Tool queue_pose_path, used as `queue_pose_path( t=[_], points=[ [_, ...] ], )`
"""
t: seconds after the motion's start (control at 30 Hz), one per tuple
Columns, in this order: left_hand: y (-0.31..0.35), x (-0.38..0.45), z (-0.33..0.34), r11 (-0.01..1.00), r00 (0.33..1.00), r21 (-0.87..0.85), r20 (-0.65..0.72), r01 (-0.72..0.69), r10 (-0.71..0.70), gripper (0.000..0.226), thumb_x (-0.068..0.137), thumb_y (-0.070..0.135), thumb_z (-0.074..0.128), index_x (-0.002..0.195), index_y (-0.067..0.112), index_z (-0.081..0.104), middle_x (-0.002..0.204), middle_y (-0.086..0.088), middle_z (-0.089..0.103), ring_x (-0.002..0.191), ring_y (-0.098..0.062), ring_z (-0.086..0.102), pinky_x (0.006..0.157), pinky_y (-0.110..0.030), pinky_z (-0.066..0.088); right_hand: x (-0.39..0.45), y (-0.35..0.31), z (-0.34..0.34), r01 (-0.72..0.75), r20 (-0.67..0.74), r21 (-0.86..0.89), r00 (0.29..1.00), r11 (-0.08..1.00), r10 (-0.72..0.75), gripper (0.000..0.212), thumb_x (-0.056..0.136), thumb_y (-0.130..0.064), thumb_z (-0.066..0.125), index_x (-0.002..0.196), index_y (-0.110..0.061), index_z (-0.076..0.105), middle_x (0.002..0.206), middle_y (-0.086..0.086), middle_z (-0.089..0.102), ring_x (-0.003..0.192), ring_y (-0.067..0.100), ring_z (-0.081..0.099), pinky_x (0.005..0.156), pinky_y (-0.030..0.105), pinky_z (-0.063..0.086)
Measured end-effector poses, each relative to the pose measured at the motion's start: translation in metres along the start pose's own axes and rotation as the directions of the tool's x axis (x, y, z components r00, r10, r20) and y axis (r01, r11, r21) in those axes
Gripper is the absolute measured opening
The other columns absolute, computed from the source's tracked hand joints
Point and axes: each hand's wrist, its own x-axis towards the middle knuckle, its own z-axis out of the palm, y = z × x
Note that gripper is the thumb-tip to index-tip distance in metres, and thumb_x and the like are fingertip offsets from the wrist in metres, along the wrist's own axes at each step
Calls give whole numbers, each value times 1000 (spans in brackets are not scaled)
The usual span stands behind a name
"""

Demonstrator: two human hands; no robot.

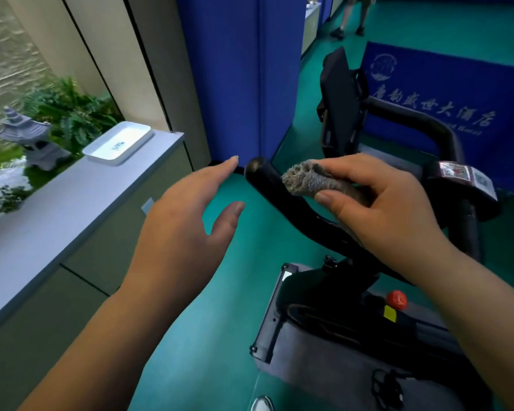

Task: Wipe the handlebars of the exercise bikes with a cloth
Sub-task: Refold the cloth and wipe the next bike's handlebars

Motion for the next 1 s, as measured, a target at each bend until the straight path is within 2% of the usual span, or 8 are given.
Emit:
queue_pose_path(
  t=[0.13,0.27,0.4,0.5,0.63,0.73,0.83,1.0],
  points=[
    [2,12,5,1000,1000,25,4,-12,12,45,89,28,62,133,29,53,120,17,56,115,-8,52,97,-24,39,17,-2,11,80,1,-11,997,997,-80,36,84,-12,70,120,-18,66,110,-5,64,104,1,57,94,13,41],
    [8,16,11,998,999,57,-44,-11,14,38,88,31,58,125,23,62,116,11,65,108,-6,52,90,-11,32,33,2,25,232,24,-2,972,973,-232,36,83,-14,69,119,-14,67,107,1,66,100,8,60,95,21,45],
    [15,13,10,997,996,51,-67,55,-52,37,87,26,66,124,24,64,104,21,55,102,-3,50,83,-9,31,14,24,14,277,110,28,954,960,-279,31,79,-15,72,110,-16,70,100,0,66,96,16,63,86,33,51],
    [23,11,11,994,992,51,-83,102,-97,39,86,25,66,125,27,62,101,25,51,103,-1,49,79,-6,31,4,33,4,320,177,-7,933,947,-314,29,79,-16,73,107,-22,71,97,0,63,94,17,62,81,34,51],
    [32,10,12,986,987,82,-85,143,-136,41,88,26,64,128,30,60,101,26,48,105,-1,46,82,-16,34,25,22,15,369,102,30,923,929,-370,26,81,-10,74,106,-12,72,93,6,61,87,16,60,80,26,50],
    [32,8,11,982,985,105,-85,159,-151,41,90,24,61,129,32,57,100,27,46,104,-1,44,76,-4,29,36,16,24,400,42,32,915,916,-401,25,82,-8,73,106,-9,72,93,8,61,87,17,59,81,20,48],
    [31,6,12,982,987,122,-95,144,-133,41,91,21,60,130,31,57,100,29,45,103,-3,45,70,-9,29,22,29,16,372,98,47,922,927,-375,25,81,-9,72,106,-11,72,94,7,60,89,18,61,80,26,50],
    [32,5,13,981,984,116,-108,153,-141,41,89,26,62,129,34,57,95,37,40,94,4,45,78,-16,33,1,44,-1,295,199,-8,937,955,-288,26,78,-7,77,102,-17,74,91,0,60,86,13,62,74,29,52]
  ],
)
